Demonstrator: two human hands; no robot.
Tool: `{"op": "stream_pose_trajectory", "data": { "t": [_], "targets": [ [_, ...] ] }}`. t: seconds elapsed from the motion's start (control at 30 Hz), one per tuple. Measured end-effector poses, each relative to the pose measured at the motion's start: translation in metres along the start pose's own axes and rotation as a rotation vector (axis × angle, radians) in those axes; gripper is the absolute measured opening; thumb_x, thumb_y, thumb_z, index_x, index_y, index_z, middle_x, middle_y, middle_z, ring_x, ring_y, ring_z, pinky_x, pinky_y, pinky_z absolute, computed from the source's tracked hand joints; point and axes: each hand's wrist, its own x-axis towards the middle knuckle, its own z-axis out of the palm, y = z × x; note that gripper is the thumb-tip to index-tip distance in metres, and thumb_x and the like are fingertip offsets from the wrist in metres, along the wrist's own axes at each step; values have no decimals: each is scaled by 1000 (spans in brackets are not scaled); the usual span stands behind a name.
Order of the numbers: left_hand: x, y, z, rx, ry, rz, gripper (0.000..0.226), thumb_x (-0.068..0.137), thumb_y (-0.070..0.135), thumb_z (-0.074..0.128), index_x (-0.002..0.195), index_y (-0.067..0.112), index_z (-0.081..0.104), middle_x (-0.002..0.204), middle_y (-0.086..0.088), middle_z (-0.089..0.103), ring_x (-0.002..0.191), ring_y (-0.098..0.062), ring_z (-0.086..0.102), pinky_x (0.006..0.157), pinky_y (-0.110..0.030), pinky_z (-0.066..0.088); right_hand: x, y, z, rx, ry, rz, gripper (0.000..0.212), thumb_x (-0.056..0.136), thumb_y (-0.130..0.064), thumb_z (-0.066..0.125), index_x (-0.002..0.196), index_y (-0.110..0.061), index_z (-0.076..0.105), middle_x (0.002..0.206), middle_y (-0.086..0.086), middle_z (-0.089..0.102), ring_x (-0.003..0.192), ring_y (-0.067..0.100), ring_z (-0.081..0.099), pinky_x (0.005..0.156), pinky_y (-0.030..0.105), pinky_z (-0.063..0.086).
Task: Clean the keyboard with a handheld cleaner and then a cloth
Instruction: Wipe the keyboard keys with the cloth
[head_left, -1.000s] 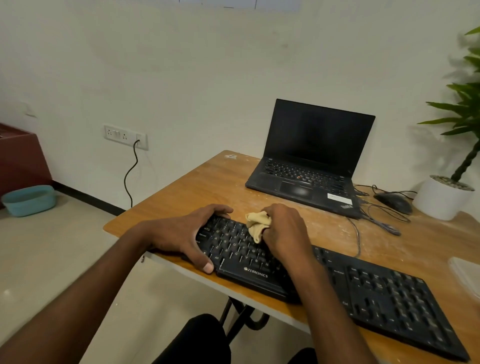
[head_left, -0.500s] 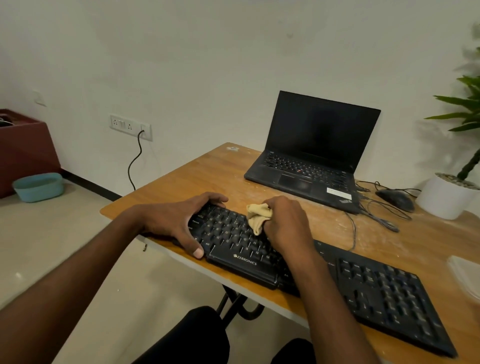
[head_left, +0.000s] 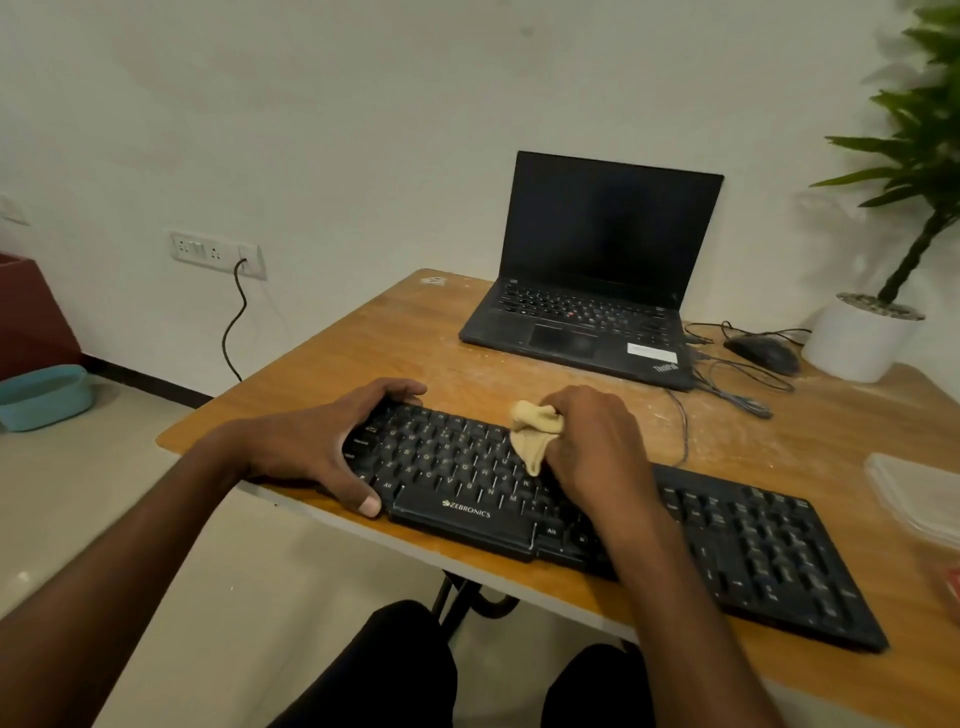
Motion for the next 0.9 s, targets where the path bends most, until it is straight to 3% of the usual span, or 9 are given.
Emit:
{"op": "stream_pose_trajectory", "data": {
  "t": [0.13, 0.27, 0.43, 0.63, 0.8, 0.9],
  "targets": [
    [-1, 0, 2, 0, 7, 24, 125, 57, 46, 98, 156, 56, 22, 155, 28, 36, 140, 1, 45, 111, -26, 47, 7, -15, 14, -10, 17, -41, 22, 83, 0, 67, 92, -18, 76, 83, 2, 69, 72, 18, 55, 56, 30, 34],
    [-2, -2, 2, 14, 8, 46, 129, 54, 49, 99, 158, 53, 21, 156, 25, 36, 142, -1, 45, 115, -29, 44, 4, 0, 0, 37, -42, -6, 26, 86, -2, 68, 101, -21, 77, 92, -1, 71, 69, 11, 47, 50, 20, 29],
    [1, -3, 3, 59, 28, 22, 125, 56, 53, 97, 153, 60, 19, 154, 33, 30, 139, 8, 40, 112, -20, 44, -7, 26, -19, 33, -4, 95, 35, 84, 4, 66, 109, -18, 77, 97, 4, 74, 73, 16, 52, 62, 29, 41],
    [1, -1, 5, 69, 29, 9, 124, 57, 50, 97, 153, 61, 19, 154, 32, 31, 137, 9, 42, 108, -19, 48, 5, -9, 15, 67, 29, -26, 20, 85, -7, 72, 101, -18, 77, 84, -4, 65, 67, 9, 47, 51, 22, 28],
    [1, 3, 5, 73, 42, -9, 123, 58, 50, 97, 153, 61, 19, 154, 30, 32, 137, 10, 42, 111, -21, 47, 13, -41, 33, 48, -28, -118, 23, 83, -5, 72, 102, -18, 77, 90, 3, 71, 81, 22, 60, 62, 36, 47],
    [0, 2, 6, 71, 43, 1, 122, 59, 49, 97, 153, 61, 19, 153, 32, 31, 136, 11, 42, 109, -19, 47, 7, -25, 19, 63, -54, -88, 24, 87, -3, 69, 104, -17, 76, 93, 0, 71, 74, 13, 55, 59, 29, 46]
  ]
}}
